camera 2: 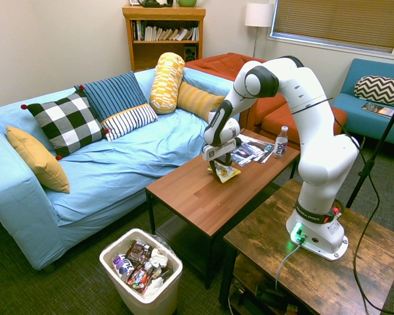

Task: Throw the chip bag in the trash bin

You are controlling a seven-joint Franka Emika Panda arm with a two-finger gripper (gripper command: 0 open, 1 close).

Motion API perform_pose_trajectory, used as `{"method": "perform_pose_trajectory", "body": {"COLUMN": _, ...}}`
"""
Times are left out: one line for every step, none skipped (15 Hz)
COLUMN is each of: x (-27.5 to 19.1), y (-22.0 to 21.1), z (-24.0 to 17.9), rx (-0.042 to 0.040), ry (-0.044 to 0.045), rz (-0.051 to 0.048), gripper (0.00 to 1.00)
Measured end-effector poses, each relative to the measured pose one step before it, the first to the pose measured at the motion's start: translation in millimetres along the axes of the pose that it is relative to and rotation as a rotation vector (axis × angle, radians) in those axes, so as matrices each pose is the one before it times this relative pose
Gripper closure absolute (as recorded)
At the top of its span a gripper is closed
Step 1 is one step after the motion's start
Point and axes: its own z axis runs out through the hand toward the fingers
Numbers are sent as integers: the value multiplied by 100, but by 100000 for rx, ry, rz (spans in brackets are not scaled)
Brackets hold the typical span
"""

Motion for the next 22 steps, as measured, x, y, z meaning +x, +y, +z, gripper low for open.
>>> {"method": "perform_pose_trajectory", "body": {"x": 113, "y": -110, "z": 437, "rx": 124, "ry": -603, "rz": 215, "gripper": 100}}
{"method": "perform_pose_trajectory", "body": {"x": 21, "y": -8, "z": 367, "rx": 82, "ry": -637, "rz": 114, "gripper": 100}}
{"method": "perform_pose_trajectory", "body": {"x": 25, "y": 22, "z": 165, "rx": 141, "ry": -399, "rz": -152, "gripper": 100}}
{"method": "perform_pose_trajectory", "body": {"x": 40, "y": 17, "z": 23, "rx": 326, "ry": -304, "rz": -34, "gripper": 100}}
{"method": "perform_pose_trajectory", "body": {"x": 33, "y": 0, "z": -20, "rx": 308, "ry": -213, "rz": 35, "gripper": 100}}
{"method": "perform_pose_trajectory", "body": {"x": -6, "y": -62, "z": -23, "rx": 215, "ry": -119, "rz": 60, "gripper": 100}}
{"method": "perform_pose_trajectory", "body": {"x": -50, "y": -120, "z": -32, "rx": 345, "ry": -193, "rz": 54, "gripper": 100}}
{"method": "perform_pose_trajectory", "body": {"x": -55, "y": -117, "z": -46, "rx": 136, "ry": -88, "rz": -103, "gripper": 100}}
{"method": "perform_pose_trajectory", "body": {"x": -32, "y": -98, "z": -52, "rx": 22, "ry": -5, "rz": -110, "gripper": 100}}
{"method": "perform_pose_trajectory", "body": {"x": -28, "y": -50, "z": -19, "rx": 120, "ry": -69, "rz": -6, "gripper": 100}}
{"method": "perform_pose_trajectory", "body": {"x": -1, "y": -1, "z": -3, "rx": 244, "ry": -210, "rz": 86, "gripper": 100}}
{"method": "perform_pose_trajectory", "body": {"x": 60, "y": 60, "z": -3, "rx": 187, "ry": -147, "rz": 101, "gripper": 100}}
{"method": "perform_pose_trajectory", "body": {"x": 111, "y": 105, "z": -16, "rx": 21, "ry": 32, "rz": 61, "gripper": 100}}
{"method": "perform_pose_trajectory", "body": {"x": 110, "y": 55, "z": -122, "rx": 82, "ry": 215, "rz": 19, "gripper": 100}}
{"method": "perform_pose_trajectory", "body": {"x": 63, "y": -113, "z": -413, "rx": 516, "ry": 469, "rz": -100, "gripper": 100}}
{"method": "perform_pose_trajectory", "body": {"x": -88, "y": -273, "z": -654, "rx": 742, "ry": 650, "rz": -417, "gripper": 100}}
{"method": "perform_pose_trajectory", "body": {"x": -335, "y": -403, "z": -1016, "rx": 1045, "ry": 851, "rz": -845, "gripper": 100}}
{"method": "perform_pose_trajectory", "body": {"x": -687, "y": -448, "z": -1318, "rx": 939, "ry": 634, "rz": -1191, "gripper": 100}}
{"method": "perform_pose_trajectory", "body": {"x": -1018, "y": -527, "z": -1512, "rx": 831, "ry": 297, "rz": -1325, "gripper": 100}}
{"method": "perform_pose_trajectory", "body": {"x": -1238, "y": -634, "z": -1611, "rx": 806, "ry": 179, "rz": -1240, "gripper": 100}}
{"method": "perform_pose_trajectory", "body": {"x": -1419, "y": -770, "z": -1703, "rx": 767, "ry": 133, "rz": -1132, "gripper": 100}}
{"method": "perform_pose_trajectory", "body": {"x": -1520, "y": -816, "z": -1672, "rx": 814, "ry": 309, "rz": -858, "gripper": 100}}
